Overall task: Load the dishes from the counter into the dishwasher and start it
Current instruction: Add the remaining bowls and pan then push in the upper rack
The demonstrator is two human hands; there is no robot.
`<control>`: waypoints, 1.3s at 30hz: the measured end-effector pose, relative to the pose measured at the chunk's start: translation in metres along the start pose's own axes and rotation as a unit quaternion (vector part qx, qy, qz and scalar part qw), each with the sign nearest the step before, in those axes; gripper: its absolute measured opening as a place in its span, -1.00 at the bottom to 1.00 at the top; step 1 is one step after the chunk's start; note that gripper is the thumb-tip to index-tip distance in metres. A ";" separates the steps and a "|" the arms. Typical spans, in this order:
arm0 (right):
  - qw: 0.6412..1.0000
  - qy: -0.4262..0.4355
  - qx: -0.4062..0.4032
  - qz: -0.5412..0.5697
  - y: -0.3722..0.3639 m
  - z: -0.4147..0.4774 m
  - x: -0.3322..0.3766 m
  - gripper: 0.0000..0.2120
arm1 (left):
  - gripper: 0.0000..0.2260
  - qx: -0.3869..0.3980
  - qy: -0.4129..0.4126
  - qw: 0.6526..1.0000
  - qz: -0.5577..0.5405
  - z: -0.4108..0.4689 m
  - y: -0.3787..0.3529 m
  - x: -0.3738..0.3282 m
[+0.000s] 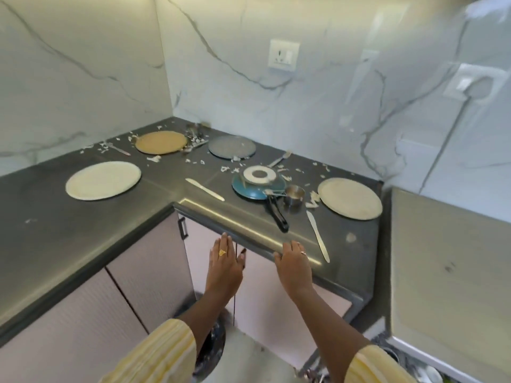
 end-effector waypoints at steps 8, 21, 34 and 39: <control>0.999 -0.042 0.025 0.001 -0.015 0.114 0.006 -0.69 | -0.47 0.055 -0.016 0.998 0.039 0.105 -0.001 0.024; 0.983 -0.172 0.056 0.046 -0.034 0.203 0.004 -0.65 | -0.36 0.086 -0.046 0.990 0.107 0.153 -0.015 0.022; 0.943 -0.079 0.096 0.308 -0.019 0.224 0.061 -0.80 | -0.51 0.062 -0.048 0.990 0.113 0.152 -0.007 0.018; 0.763 -0.079 0.168 0.619 -0.026 0.194 0.067 -0.75 | -0.51 0.080 -0.065 0.988 0.117 0.152 -0.009 0.014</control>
Point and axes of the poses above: each hand's wrist, its own z-axis towards the middle knuckle, its own y-axis out of the back of the hand, x = y × z, the point moved 10 cm from there along z, towards the middle knuckle, and after that the axes turned 11 degrees about x, right-handed, at the moved point
